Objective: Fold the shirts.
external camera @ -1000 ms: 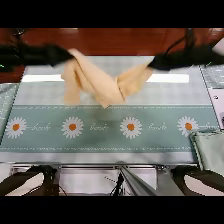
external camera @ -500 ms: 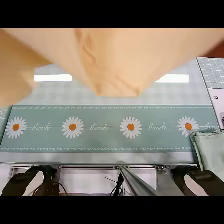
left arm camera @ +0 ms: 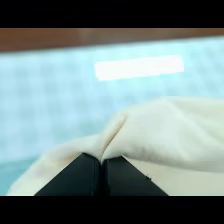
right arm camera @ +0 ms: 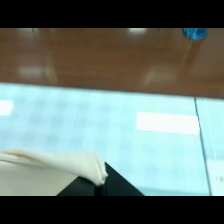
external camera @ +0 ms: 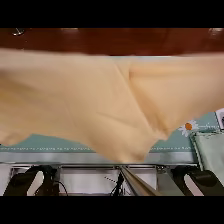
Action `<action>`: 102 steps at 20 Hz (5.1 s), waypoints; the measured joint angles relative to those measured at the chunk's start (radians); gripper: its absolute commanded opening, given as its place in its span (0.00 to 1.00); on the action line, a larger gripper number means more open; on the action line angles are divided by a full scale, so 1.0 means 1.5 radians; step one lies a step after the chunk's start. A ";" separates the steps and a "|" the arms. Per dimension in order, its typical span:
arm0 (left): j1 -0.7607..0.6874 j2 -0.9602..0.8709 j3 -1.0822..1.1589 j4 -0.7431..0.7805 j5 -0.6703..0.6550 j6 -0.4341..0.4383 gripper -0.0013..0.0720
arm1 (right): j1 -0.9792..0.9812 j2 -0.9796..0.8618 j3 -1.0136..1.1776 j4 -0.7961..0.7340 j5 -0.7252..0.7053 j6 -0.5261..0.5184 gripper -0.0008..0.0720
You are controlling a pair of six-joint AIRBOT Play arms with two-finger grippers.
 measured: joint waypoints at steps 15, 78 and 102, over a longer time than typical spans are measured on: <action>-0.193 -0.263 -0.506 -0.192 0.422 0.110 0.05 | -0.109 -0.312 -0.312 0.079 -0.268 0.014 0.04; -0.070 -0.428 -0.274 -0.452 0.141 0.359 0.05 | -0.022 -0.470 -0.172 0.429 -0.187 -0.123 0.04; -0.067 -0.086 0.374 0.014 0.013 0.015 0.05 | -0.095 -0.033 0.260 0.207 -0.066 -0.046 0.04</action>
